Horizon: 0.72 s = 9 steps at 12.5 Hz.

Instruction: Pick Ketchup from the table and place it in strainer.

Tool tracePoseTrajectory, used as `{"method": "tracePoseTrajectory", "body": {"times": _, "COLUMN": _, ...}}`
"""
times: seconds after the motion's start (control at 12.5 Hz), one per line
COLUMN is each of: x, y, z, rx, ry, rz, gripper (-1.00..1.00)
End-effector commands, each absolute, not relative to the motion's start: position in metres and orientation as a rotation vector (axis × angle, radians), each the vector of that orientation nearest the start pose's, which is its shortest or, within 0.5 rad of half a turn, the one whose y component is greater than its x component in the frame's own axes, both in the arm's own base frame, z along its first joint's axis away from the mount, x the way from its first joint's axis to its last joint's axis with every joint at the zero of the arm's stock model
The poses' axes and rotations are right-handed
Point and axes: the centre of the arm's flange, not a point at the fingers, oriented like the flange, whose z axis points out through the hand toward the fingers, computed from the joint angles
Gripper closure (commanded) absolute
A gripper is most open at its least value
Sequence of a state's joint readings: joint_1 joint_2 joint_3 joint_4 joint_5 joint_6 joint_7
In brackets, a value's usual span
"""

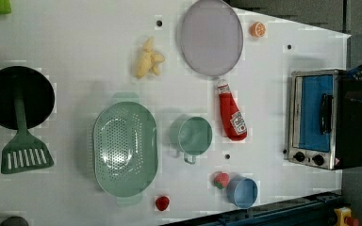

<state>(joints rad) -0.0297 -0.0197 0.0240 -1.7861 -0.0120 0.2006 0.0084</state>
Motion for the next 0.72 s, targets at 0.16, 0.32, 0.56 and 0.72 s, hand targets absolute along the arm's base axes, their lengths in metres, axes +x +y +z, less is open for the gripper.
{"method": "tracePoseTrajectory", "body": {"times": 0.16, "x": 0.484, "y": -0.019, "z": 0.577, "rx": -2.83, "ry": 1.373, "rz": 0.065, "gripper": -0.8}}
{"method": "tracePoseTrajectory", "body": {"times": 0.32, "x": 0.482, "y": -0.018, "z": 0.564, "rx": -2.852, "ry": 1.35, "rz": 0.105, "gripper": -1.0}}
{"method": "tracePoseTrajectory", "body": {"times": 0.56, "x": 0.478, "y": -0.016, "z": 0.53, "rx": -2.959, "ry": 1.118, "rz": 0.188, "gripper": -1.0}}
{"method": "tracePoseTrajectory", "body": {"times": 0.72, "x": 0.476, "y": -0.014, "z": 0.506, "rx": -3.027, "ry": 0.902, "rz": 0.207, "gripper": -1.0}}
